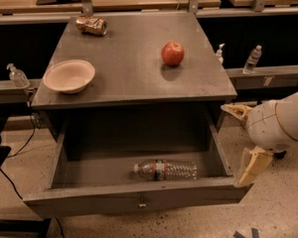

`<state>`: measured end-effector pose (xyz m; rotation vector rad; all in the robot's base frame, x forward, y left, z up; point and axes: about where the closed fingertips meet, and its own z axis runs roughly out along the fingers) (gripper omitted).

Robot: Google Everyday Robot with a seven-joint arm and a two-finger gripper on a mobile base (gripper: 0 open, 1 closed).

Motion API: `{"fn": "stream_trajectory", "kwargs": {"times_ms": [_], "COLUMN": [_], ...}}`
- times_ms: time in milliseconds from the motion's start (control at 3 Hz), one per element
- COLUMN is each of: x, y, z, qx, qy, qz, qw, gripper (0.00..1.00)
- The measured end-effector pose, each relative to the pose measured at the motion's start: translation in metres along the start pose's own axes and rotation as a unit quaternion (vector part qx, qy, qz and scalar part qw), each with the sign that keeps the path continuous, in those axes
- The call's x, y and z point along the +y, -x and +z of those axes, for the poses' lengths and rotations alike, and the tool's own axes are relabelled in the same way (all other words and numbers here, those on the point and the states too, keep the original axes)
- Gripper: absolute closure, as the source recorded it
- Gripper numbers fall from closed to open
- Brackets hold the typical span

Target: Place water bottle into top drawer

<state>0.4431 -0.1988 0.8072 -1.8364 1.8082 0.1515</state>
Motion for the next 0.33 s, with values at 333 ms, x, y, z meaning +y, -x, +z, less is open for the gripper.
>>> {"fn": "stream_trajectory", "kwargs": {"times_ms": [333], "x": [-0.0011], "y": [0.0015], "z": [0.0042], "qx": [0.004], "qy": [0.001], "qz": [-0.001], "qw": [1.0000], "gripper": [0.00]}}
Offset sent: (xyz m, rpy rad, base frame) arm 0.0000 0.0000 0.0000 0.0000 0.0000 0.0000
